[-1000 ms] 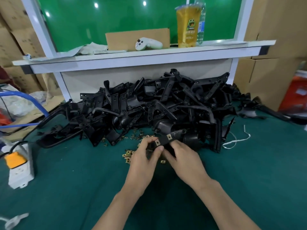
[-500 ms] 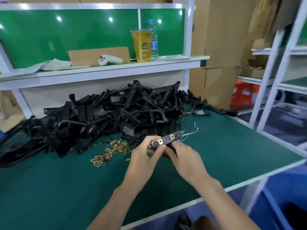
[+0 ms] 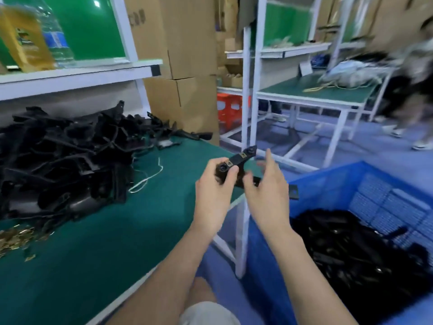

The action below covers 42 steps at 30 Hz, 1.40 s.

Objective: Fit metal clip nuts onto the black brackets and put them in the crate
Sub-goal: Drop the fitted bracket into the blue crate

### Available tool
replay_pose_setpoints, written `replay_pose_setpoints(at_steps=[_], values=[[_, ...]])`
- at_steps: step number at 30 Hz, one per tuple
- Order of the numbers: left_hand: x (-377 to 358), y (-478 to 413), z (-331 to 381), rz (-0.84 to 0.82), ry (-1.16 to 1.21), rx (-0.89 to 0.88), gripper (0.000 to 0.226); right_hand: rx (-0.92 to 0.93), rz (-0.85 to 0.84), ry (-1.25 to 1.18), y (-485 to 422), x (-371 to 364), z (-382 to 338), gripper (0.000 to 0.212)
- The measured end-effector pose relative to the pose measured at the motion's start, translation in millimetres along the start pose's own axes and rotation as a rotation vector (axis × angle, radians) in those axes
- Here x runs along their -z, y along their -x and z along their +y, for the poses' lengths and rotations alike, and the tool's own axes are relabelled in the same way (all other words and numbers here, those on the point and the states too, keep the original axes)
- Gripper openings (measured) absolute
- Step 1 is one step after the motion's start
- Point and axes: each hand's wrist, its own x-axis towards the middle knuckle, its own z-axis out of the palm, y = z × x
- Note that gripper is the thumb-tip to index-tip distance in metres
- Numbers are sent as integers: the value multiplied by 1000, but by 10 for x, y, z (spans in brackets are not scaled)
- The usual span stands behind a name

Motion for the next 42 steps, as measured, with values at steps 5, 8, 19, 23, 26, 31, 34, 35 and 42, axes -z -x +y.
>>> replay_pose_setpoints(at_steps=[5,8,19,23,26,31,34,35,42], values=[[-1054,108,-40,-532,204,386,56,-197,377,39,-79,516,424,63],[-1212,161,-78,-584,228,408,62,-219,380,32,-117,587,497,59],[178,-184,16,-72,568,527,20,6,27,-168,64,-477,-431,47],[1226,-173,-106,139,550,526,17,171,-159,-273,340,-1078,-1166,46],[2058,-15,-188,355,504,509,22,317,-320,-331,654,-1511,-1710,46],[3249,601,-468,461,-441,351,35,507,-547,-342,1196,-2187,-2273,45],[3741,935,-677,427,-1076,374,63,619,-600,-242,1410,-2577,-2437,47],[3842,1009,-718,417,-1125,424,68,653,-605,-187,1456,-2694,-2463,49],[4176,892,-974,269,-1171,557,80,742,-485,136,1407,-3168,-2547,66]])
